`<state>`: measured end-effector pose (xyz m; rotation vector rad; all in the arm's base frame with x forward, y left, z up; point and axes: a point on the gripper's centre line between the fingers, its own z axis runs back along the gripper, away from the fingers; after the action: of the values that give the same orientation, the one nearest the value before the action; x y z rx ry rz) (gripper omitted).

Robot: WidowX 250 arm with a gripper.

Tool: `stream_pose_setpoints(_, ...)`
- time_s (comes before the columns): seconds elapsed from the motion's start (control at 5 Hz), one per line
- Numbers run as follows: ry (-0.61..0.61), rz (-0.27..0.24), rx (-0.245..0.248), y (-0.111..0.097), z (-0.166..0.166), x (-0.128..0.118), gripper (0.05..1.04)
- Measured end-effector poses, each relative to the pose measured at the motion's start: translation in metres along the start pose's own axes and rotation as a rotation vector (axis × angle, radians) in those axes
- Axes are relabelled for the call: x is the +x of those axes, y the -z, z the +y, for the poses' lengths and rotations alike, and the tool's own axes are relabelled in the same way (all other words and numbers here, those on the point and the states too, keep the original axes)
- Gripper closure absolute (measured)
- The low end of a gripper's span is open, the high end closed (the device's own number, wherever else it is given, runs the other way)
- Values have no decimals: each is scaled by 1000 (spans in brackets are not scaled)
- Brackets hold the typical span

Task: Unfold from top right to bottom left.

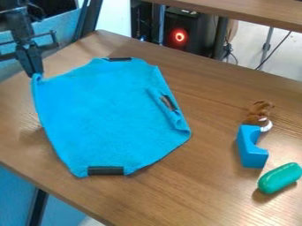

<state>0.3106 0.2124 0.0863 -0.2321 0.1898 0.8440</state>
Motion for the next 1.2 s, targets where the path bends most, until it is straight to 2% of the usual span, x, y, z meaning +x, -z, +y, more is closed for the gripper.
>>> stream_pose_setpoints(0.2,22,-43,27,-6,4,10,1020)
stream_pose_setpoints(0.4,177,-125,161,-12,13,25,860)
stream_pose_setpoints(0.6,352,-136,321,8,14,28,619)
stream_pose_setpoints(0.8,431,-209,421,2,15,24,342)
stream_pose_setpoints(1.0,480,-226,437,-1,4,15,98)
stream_pose_setpoints(1.2,486,-181,385,-4,-34,-3,83)
